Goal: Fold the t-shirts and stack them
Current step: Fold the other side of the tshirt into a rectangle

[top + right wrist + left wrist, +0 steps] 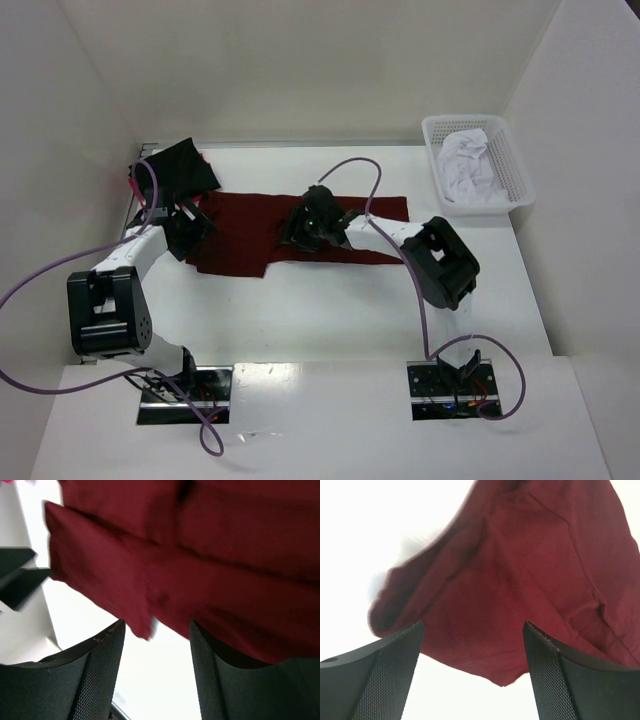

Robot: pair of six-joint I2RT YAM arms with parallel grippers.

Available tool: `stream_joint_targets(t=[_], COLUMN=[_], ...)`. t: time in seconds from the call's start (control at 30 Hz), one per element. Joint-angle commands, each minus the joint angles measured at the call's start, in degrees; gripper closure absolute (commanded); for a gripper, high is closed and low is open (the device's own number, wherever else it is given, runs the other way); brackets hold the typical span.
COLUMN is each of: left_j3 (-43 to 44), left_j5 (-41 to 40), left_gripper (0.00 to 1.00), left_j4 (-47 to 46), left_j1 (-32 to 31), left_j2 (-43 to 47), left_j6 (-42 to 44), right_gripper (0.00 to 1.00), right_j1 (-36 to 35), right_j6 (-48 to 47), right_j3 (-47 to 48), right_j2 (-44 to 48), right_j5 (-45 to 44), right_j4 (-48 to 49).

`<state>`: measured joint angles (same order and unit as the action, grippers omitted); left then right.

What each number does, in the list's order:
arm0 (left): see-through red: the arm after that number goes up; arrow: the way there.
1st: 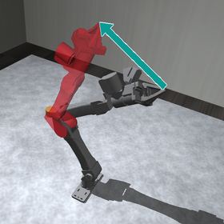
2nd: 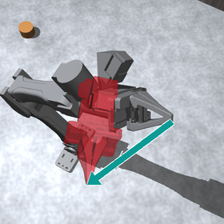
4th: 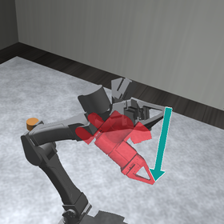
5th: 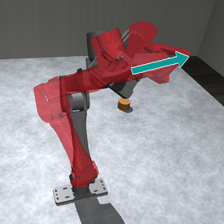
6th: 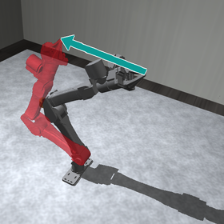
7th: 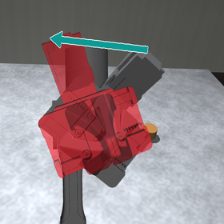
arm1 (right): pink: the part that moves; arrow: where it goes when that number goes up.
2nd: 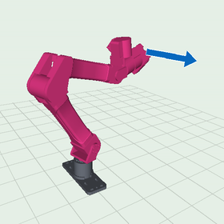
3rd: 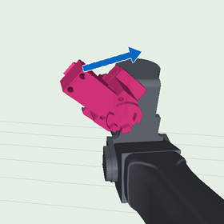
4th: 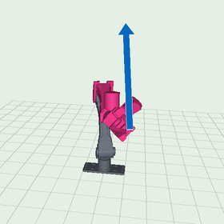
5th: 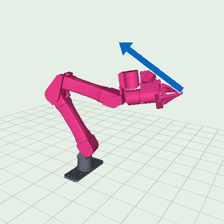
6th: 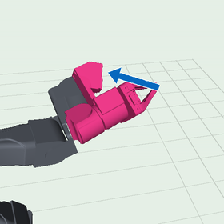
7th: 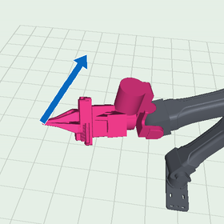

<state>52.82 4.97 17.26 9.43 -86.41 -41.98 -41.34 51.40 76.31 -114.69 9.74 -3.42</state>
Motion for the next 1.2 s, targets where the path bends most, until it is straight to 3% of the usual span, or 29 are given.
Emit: stream_joint_targets(t=[0.0,0.53,0.67,0.87,0.93,1.1,1.17], left_j3=[-1.0,-1.5,-1.5,-1.5,-1.9,-2.0,-2.0], left_j5=[0.7,2.8,2.8,3.4,3.4,4.0,4.0], left_gripper=[0.13,0.14,0.14,0.15,0.17,0.21,0.21], left_j4=[-0.9,0.1,0.1,1.2,1.2,1.2,1.2], left_j1=[2.6,4.3,4.3,4.7,4.8,4.8,4.8], left_j2=[-2.1,-2.7,-2.1,-1.1,-1.0,-0.4,-0.4], left_j6=[1.7,2.8,2.8,3.3,3.3,3.7,3.8], right_gripper=[0.4,0.41,0.49,0.69,0.7,0.52,0.52], right_j1=[-2.4,-4.6,-4.6,-4.6,-4.6,-4.6,-4.6], right_j6=[0.9,3.1,3.1,3.6,3.6,3.6,3.6], right_j3=[5.7,9.2,9.2,9.7,10.3,10.3,10.3], right_j2=[-4.1,-9.7,-9.7,-10.8,-10.8,-10.8,-10.8], right_j5=[1.2,1.1,0.0,0.3,0.5,0.5,0.5], right_j4=[1.8,3.0,3.6,3.7,3.7,3.7,3.7])
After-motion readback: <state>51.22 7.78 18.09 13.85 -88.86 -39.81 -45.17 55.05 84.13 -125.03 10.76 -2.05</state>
